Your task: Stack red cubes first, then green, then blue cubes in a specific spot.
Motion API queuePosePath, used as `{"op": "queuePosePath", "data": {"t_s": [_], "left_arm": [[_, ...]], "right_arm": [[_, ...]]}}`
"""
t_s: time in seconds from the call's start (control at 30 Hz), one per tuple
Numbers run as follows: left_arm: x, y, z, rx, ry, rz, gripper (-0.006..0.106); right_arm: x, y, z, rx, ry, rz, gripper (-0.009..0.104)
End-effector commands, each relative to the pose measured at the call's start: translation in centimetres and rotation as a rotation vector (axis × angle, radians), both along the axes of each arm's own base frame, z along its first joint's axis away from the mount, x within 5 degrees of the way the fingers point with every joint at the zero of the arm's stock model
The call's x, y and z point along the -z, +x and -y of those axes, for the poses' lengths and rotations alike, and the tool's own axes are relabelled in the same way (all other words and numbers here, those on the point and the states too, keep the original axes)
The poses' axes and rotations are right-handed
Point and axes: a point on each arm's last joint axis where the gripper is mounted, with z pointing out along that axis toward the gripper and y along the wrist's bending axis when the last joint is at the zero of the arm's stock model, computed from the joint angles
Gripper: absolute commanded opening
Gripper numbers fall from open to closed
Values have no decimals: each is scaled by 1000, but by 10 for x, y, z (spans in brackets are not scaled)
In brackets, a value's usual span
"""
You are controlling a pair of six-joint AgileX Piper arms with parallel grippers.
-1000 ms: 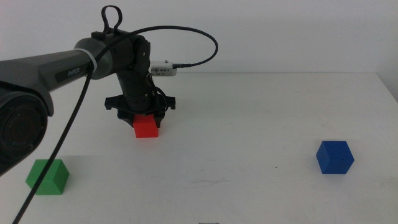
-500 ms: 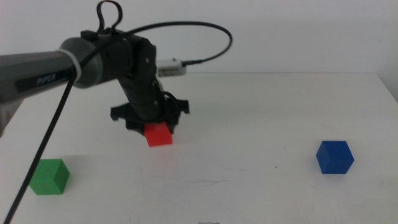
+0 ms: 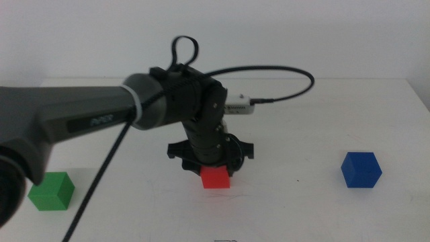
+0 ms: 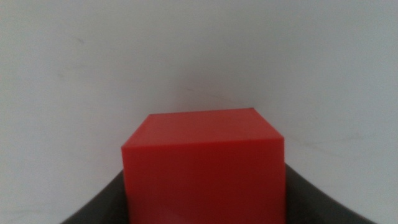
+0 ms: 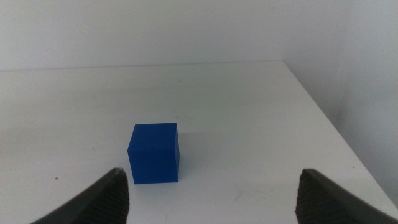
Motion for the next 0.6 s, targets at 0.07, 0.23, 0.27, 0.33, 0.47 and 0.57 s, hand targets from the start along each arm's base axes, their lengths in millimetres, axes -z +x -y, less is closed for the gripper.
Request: {"op": "queuePosePath", "data": {"t_s": [0.07, 0.23, 0.27, 0.33, 0.47, 0.57], "left_arm": [[-26, 1, 13, 1, -80, 71, 8], [-23, 3, 21, 12, -79, 69, 8], [-22, 3, 21, 9, -82, 62, 8], [-20, 4, 22, 6, -84, 56, 8], [-19, 3, 23, 0, -91, 48, 8], [-19, 3, 23, -4, -96, 41, 8]], "right_arm": [[-15, -1, 1, 8, -23, 119, 94], [-15, -1, 1, 8, -24, 119, 94], [-15, -1, 1, 8, -24, 119, 94], [-15, -1, 1, 8, -24, 119, 94], [-15, -1, 1, 8, -24, 119, 94], [-15, -1, 1, 8, -24, 119, 94]]}}
